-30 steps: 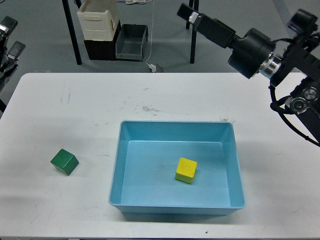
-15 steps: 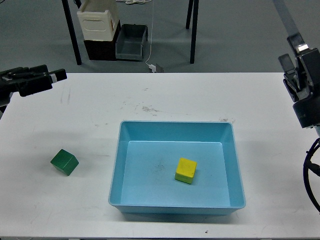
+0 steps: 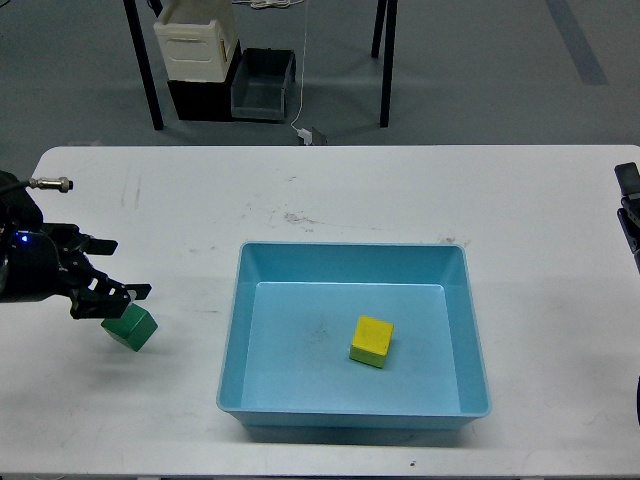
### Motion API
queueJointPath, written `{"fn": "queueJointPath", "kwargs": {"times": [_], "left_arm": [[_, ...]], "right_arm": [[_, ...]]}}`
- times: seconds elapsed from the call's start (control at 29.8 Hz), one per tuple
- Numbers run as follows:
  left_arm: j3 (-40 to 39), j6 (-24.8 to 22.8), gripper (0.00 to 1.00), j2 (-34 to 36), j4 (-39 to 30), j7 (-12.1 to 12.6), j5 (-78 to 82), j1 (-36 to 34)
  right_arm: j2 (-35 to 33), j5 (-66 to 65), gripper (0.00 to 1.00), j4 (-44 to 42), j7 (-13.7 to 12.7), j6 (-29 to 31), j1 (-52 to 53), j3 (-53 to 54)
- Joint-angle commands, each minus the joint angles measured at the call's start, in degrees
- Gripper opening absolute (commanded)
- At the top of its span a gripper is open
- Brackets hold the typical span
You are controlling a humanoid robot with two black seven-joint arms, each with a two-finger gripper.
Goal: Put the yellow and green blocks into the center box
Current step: 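Lower the left gripper onto the green cube and close on it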
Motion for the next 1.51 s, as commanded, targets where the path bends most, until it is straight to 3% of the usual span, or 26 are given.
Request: {"fn": "queueJointPath", "kwargs": {"times": [0.0,0.34,1.21,1.31,1.41,1.48], "left_arm": [[5.3,-0.6,0.99,-0.3,1.4,0.0,4.7,-1.6],[9.4,-0.9,0.99,-3.4,8.8,0.0,5.4,-1.8],[9.6,-0.9,0.98,-9.1,8.9,0.0,4.1,-1.7],[9.7,-0.7,0.86,-9.8,9.3,0.0,4.2,-1.8],[9.8,-0.4,0.64,-9.7,9.4,0.0,4.7,-1.7],[9.8,-0.4,0.56,-9.7,9.4,0.0,4.9,-1.7]], "right_arm": [[0.0,0.1,0.99,0.0,0.1,0.0,-0.7,0.2],[0.1,3.6,0.99,-0.1,0.1,-0.1,-1.5,0.4],[0.0,4.0,0.99,-0.8,0.1,-0.1,-2.6,0.4],[0.1,4.0,0.99,-0.8,0.1,-0.2,-2.7,0.4],[0.0,4.1,0.99,-0.8,0.1,-0.3,-2.7,0.6],[0.0,4.1,0.99,-0.9,0.1,-0.7,-2.8,0.8]]}}
